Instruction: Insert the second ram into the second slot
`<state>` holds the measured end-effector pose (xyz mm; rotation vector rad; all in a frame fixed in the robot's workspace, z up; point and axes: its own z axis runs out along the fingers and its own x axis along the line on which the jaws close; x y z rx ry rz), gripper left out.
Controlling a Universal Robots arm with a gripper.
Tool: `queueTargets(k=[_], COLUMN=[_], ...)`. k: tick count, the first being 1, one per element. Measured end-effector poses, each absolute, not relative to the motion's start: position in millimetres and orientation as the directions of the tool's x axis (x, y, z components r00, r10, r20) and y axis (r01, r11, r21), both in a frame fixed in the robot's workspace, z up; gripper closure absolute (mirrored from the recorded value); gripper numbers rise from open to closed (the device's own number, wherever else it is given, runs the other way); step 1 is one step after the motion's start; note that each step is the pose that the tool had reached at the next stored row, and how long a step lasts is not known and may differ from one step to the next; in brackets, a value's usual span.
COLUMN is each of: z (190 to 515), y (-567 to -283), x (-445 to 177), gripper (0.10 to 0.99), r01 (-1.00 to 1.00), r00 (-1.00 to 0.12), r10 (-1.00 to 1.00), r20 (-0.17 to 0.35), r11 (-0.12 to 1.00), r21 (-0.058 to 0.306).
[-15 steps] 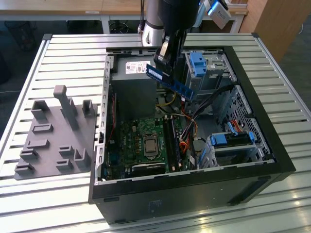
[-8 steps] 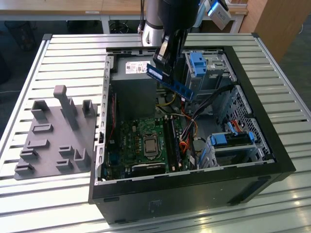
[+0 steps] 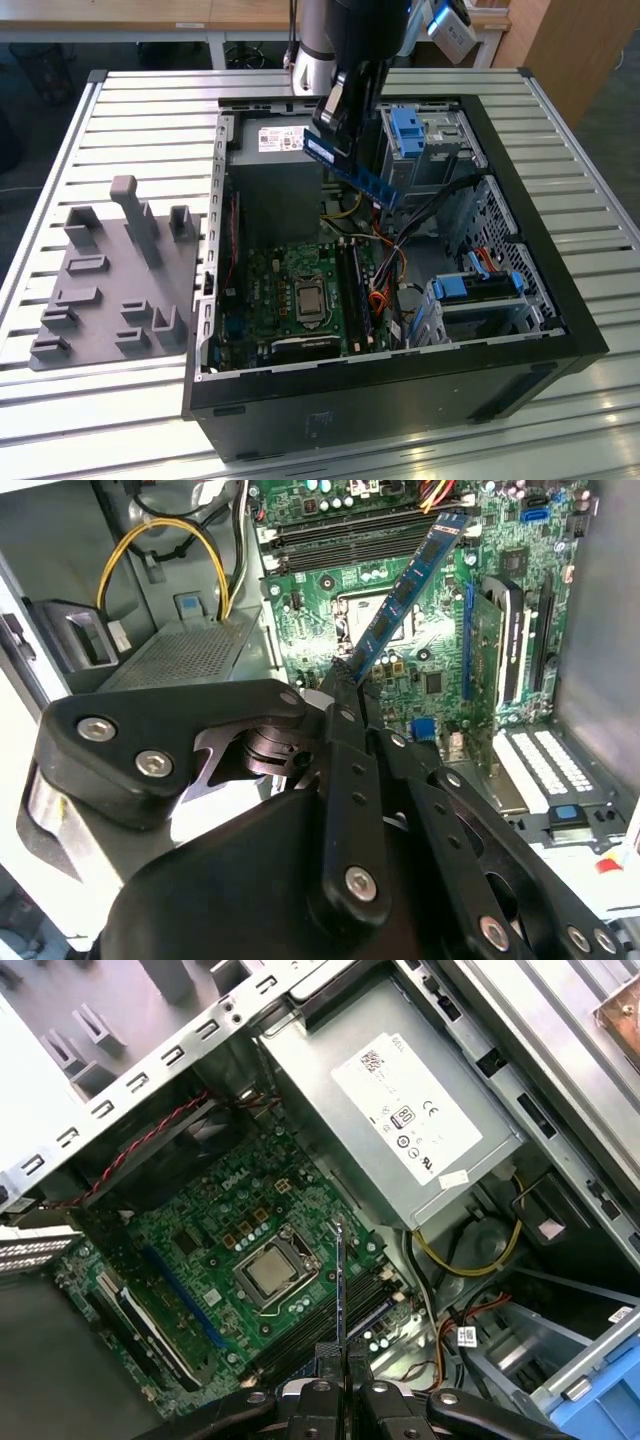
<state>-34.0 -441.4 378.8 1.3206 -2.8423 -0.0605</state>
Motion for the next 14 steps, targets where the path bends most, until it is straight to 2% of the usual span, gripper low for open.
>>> queueTargets(k=[14], z=[378.7], y=[-441.4], x=[-34.0], gripper=[0.949], r01=[-0.678], r00=[-0.735], r10=[-0.678], r20=[-0.01], r11=[0.734], r21=[0.038])
